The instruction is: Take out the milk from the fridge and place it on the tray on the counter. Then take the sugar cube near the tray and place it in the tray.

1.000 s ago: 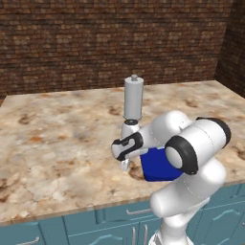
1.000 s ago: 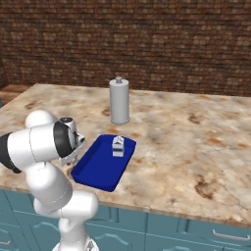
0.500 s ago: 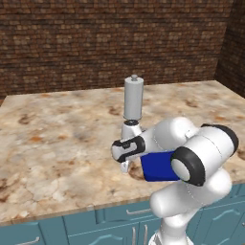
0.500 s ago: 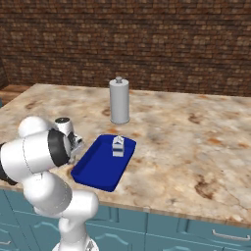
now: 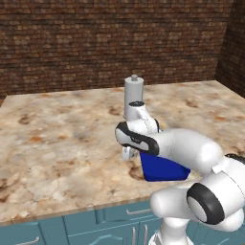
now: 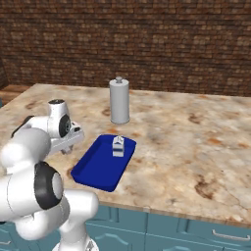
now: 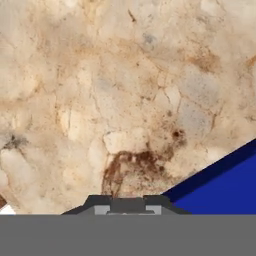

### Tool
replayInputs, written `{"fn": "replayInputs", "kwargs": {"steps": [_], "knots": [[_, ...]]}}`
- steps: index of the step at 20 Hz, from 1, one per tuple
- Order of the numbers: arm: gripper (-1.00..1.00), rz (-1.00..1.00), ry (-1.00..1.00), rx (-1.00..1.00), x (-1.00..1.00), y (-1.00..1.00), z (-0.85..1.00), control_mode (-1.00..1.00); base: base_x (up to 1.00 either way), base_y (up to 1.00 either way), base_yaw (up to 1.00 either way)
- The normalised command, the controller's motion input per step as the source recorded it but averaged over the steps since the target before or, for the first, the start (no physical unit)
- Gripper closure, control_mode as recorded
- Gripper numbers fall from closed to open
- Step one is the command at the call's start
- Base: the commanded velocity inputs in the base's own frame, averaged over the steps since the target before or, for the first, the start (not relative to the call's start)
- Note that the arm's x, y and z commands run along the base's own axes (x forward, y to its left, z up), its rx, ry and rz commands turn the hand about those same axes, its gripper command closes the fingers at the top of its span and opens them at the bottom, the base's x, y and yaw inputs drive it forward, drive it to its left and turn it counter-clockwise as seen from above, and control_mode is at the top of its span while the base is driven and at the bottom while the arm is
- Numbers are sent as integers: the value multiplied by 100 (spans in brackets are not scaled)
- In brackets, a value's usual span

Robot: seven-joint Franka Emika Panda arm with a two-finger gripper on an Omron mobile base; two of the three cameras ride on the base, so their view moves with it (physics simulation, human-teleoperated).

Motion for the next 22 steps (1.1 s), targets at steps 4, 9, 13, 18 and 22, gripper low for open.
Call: {"fn": "replayInputs", "kwargs": {"steps": [4, 9, 13, 18, 22], "knots": [[100, -48, 0, 0, -37, -58, 38, -100, 0, 0, 0], [100, -41, -1, 0, -22, -73, 2, -100, 0, 0, 0], [100, -29, -13, 0, -11, -43, 0, -100, 0, 0, 0], [100, -13, -12, 0, 0, -13, -8, -100, 0, 0, 0], [100, -2, -16, 3, 7, -15, -13, -100, 0, 0, 0]]}}
